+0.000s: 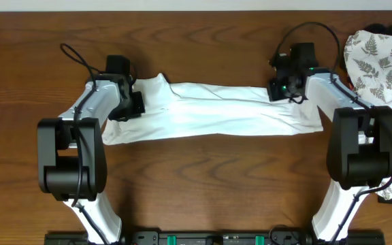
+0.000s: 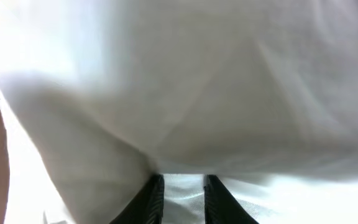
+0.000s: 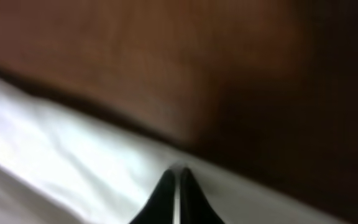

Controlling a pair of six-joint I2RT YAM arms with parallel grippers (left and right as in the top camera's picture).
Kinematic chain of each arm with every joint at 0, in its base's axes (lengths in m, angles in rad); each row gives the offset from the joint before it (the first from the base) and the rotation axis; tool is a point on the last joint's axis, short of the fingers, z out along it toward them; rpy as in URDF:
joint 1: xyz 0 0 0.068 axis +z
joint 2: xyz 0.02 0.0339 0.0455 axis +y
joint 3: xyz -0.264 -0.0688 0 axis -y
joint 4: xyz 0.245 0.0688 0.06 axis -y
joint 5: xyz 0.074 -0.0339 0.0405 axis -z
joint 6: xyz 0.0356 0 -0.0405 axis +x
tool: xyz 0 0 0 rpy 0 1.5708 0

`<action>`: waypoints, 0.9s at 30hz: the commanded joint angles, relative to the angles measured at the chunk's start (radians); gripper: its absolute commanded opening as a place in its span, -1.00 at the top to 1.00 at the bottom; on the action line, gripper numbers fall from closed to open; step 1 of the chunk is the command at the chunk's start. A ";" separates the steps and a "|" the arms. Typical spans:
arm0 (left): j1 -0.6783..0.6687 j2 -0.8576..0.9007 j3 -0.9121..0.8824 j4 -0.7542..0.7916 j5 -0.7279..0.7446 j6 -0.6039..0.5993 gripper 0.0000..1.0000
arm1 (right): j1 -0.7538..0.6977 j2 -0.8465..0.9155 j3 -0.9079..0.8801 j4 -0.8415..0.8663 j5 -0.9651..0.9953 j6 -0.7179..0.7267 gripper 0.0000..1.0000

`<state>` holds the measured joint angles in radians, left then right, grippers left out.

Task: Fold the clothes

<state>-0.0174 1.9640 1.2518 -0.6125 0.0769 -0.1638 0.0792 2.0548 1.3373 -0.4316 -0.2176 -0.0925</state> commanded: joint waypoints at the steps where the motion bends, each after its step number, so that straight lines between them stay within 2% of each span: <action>1: 0.019 0.050 0.036 -0.003 -0.029 0.040 0.53 | 0.026 0.008 -0.006 0.053 0.004 0.035 0.76; 3: 0.019 0.044 0.080 -0.036 0.009 0.040 0.53 | 0.031 0.008 -0.003 0.081 0.003 0.042 0.69; 6: 0.018 0.025 0.161 -0.105 0.089 0.040 0.52 | 0.034 0.008 0.009 0.077 -0.010 0.070 0.69; 11: 0.018 -0.023 0.254 -0.195 0.118 0.035 0.52 | 0.034 -0.011 0.026 0.006 -0.153 0.074 0.71; 17: 0.018 -0.050 0.261 -0.187 0.122 -0.029 0.52 | 0.060 -0.020 0.031 0.001 -0.266 0.073 0.87; 23: 0.018 -0.050 0.261 -0.146 0.167 -0.033 0.51 | 0.154 -0.018 0.031 0.085 -0.238 0.031 0.86; 24: 0.018 -0.050 0.261 -0.140 0.167 -0.033 0.45 | 0.168 -0.018 0.031 0.100 -0.226 0.032 0.86; 25: 0.018 -0.050 0.261 -0.137 0.167 -0.033 0.27 | 0.185 -0.017 0.031 0.113 -0.209 0.032 0.86; 27: 0.018 -0.050 0.261 -0.136 0.166 -0.032 0.03 | 0.215 -0.017 0.031 0.130 -0.167 0.031 0.86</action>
<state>-0.0036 1.9244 1.5005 -0.7509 0.2298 -0.1890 0.2531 2.0548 1.3468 -0.3138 -0.4248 -0.0433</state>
